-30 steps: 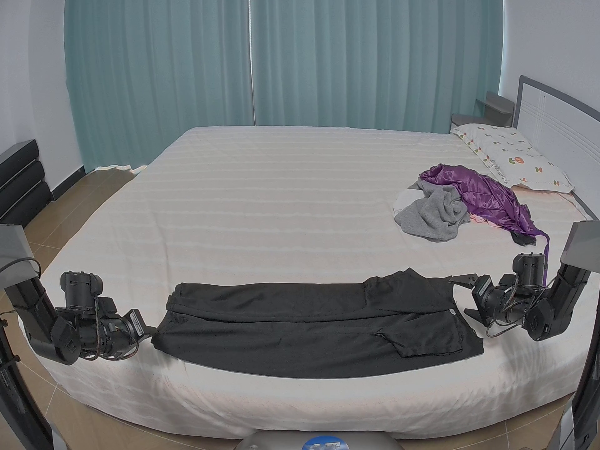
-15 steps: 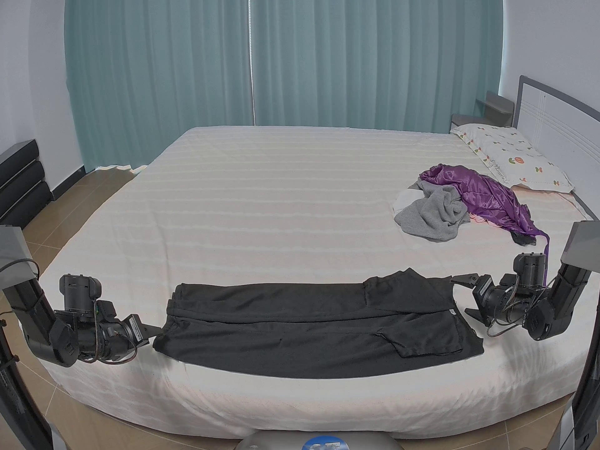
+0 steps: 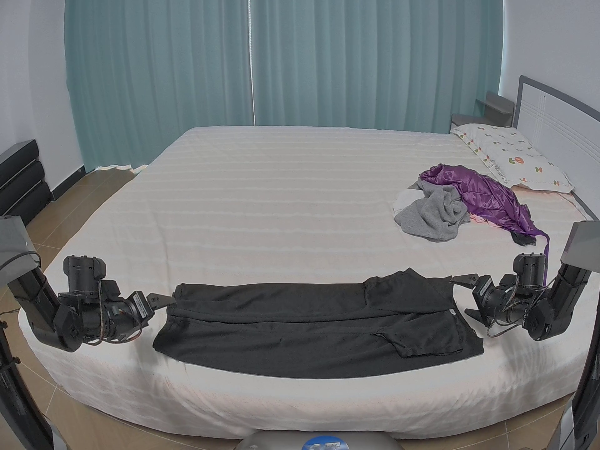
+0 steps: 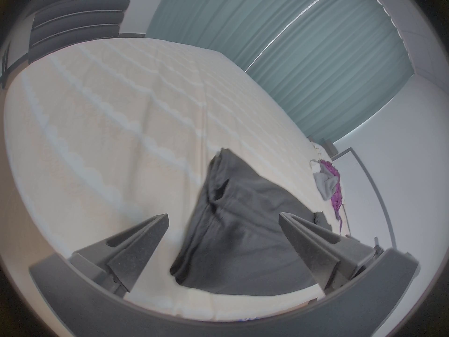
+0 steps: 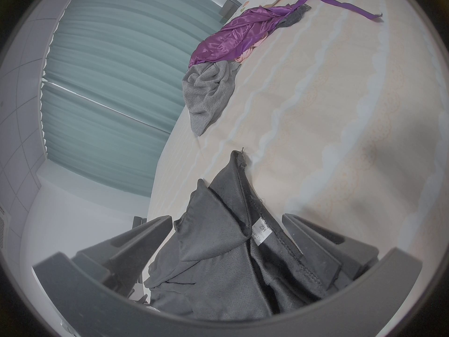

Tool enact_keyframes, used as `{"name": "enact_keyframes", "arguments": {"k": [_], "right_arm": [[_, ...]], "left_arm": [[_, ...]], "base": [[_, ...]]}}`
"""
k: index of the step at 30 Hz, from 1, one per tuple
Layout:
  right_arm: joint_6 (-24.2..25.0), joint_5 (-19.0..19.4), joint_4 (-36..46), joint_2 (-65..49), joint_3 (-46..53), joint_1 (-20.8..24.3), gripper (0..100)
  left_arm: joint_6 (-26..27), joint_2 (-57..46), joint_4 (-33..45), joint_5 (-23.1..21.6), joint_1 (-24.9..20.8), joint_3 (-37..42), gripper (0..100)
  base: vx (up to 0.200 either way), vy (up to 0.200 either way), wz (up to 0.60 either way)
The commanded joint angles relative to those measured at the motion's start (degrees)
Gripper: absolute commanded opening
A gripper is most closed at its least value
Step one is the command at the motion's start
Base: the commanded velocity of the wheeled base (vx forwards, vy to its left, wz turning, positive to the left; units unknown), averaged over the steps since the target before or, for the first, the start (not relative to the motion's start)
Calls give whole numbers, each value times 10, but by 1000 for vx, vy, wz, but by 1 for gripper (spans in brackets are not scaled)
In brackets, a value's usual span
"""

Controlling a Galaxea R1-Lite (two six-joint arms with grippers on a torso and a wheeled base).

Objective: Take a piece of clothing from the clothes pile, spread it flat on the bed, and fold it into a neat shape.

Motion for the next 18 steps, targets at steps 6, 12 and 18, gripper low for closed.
{"name": "enact_keyframes", "arguments": {"k": [6, 12, 18], "right_arm": [[0, 0, 0, 2, 0, 1, 100], [0, 1, 0, 4, 1, 4, 100], [0, 1, 0, 12, -1, 4, 100]], "left_arm": [[-81, 29, 1, 13, -44, -128, 100], [-79, 107, 65, 20, -45, -246, 100], [-52, 159, 145, 21, -44, -327, 100]], "base": [[0, 0, 0], [0, 0, 0], [0, 0, 0]]}}
